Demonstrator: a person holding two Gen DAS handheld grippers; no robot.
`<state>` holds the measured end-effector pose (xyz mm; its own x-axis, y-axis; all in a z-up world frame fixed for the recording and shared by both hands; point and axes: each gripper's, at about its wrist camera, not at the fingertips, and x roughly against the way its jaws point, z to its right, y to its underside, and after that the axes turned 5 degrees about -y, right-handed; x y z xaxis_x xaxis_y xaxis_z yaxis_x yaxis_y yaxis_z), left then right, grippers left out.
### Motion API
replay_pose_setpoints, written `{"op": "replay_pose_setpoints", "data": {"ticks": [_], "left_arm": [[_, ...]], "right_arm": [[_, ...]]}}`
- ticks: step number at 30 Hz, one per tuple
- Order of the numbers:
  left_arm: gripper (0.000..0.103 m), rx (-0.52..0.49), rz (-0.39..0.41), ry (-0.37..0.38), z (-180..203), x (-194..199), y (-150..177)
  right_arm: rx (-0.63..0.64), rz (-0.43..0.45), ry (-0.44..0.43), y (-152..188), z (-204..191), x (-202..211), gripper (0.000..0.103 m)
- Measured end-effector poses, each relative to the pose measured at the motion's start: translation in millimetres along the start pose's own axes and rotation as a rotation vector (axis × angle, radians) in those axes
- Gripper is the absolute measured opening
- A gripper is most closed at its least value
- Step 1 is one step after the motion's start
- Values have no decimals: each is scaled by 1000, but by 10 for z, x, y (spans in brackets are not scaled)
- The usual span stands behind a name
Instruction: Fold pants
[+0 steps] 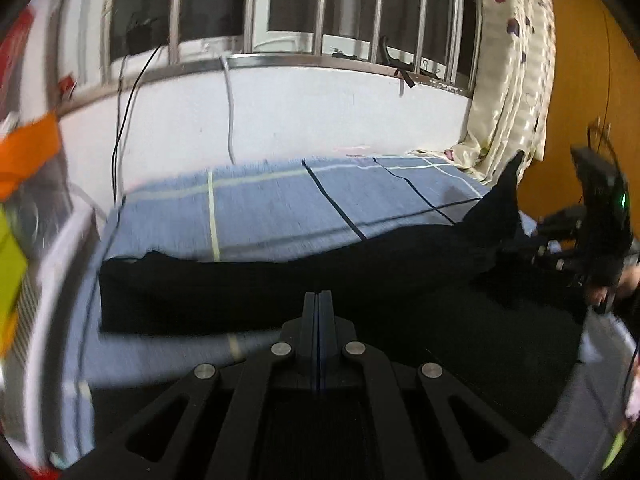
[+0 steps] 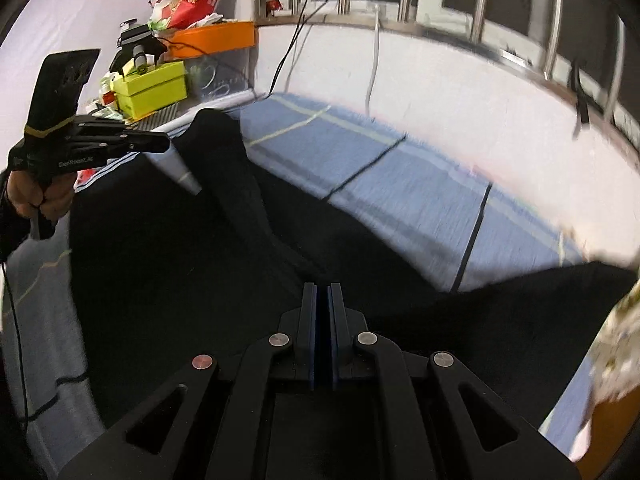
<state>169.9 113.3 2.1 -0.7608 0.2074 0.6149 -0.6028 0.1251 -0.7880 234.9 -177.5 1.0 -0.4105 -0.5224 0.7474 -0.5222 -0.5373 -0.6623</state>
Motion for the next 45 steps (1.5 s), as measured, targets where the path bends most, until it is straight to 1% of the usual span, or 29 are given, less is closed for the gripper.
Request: {"op": "replay_pose_setpoints", "data": {"ticks": [1, 3, 5, 6, 7, 8, 9, 10, 11, 12, 14, 16, 19, 23, 25, 27, 29, 30, 32, 33, 34, 35, 36, 37, 38, 39, 40, 41, 45], "left_arm": [[1, 29, -6, 6, -8, 39, 29], [2, 96, -28, 15, -74, 58, 52], [6, 157, -46, -16, -164, 45, 39], [14, 179, -58, -25, -210, 24, 16], [21, 205, -65, -33, -262, 1, -2], [36, 238, -72, -38, -318, -25, -28], [45, 273, -80, -48, -379, -65, -62], [46, 303, -86, -58, -427, -102, -82], [48, 336, -96, -66, -484, -145, -99], [50, 362, -117, -74, -533, -222, -126], [51, 398, -162, -104, -601, -368, -137], [51, 406, -198, -153, -608, -542, -193], [51, 410, -232, -208, -592, -736, -285], [55, 421, -273, -281, -581, -950, -368], [55, 408, -303, -342, -571, -1078, -348], [55, 410, -345, -377, -586, -1183, -302], [55, 376, -329, -426, -551, -1202, -286], [55, 362, -335, -444, -529, -1217, -271], [54, 338, -330, -466, -478, -1226, -270], [46, 327, -325, -469, -457, -1228, -268], [40, 316, -319, -465, -437, -1231, -275], [21, 311, -314, -459, -423, -1230, -283], [10, 309, -314, -451, -410, -1228, -287], [9, 307, -315, -456, -399, -1222, -290], [5, 311, -309, -459, -394, -1219, -298], [4, 322, -296, -451, -404, -1188, -288], [4, 348, -276, -432, -434, -1136, -273], [4, 366, -263, -420, -448, -1101, -276], [3, 442, -149, -348, -538, -736, -239]], "right_arm": [[-8, -9, -7, 68, -48, 21, 1], [-44, -20, -20, 194, -111, 31, 1], [-82, -38, -42, 272, -146, 16, 1], [-91, -42, -27, 294, -165, 16, 1], [-163, 2, 44, 314, -159, 34, 2], [-201, 19, 45, 340, -140, 67, 5], [-258, 43, 40, 366, -90, 113, 18], [-296, 58, 36, 390, -64, 148, 29], [-340, 76, 36, 409, -29, 186, 56], [-378, 96, 40, 440, 2, 230, 77], [-451, 130, 55, 499, 58, 306, 79], [-513, 145, 60, 550, 111, 339, 79], [-625, 138, 75, 635, 194, 321, 79], [-745, 144, 97, 811, 277, 375, 79], [-806, 152, 102, 889, 320, 391, 79], [-841, 164, 106, 946, 349, 403, 79], [-862, 170, 117, 959, 389, 401, 79], [-874, 167, 124, 950, 414, 389, 79], [-884, 172, 132, 926, 448, 376, 79], [-889, 174, 145, 917, 462, 372, 79], [-904, 174, 170, 915, 490, 369, 79], [-917, 180, 179, 916, 511, 365, 79], [-934, 188, 185, 917, 536, 359, 79], [-950, 194, 195, 921, 556, 355, 77], [-960, 205, 207, 924, 574, 357, 59], [-965, 205, 223, 924, 593, 353, 28], [-975, 202, 236, 932, 614, 349, 17], [-990, 209, 228, 946, 647, 348, 5], [-963, 270, 202, 927, 611, 458, 3]]}}
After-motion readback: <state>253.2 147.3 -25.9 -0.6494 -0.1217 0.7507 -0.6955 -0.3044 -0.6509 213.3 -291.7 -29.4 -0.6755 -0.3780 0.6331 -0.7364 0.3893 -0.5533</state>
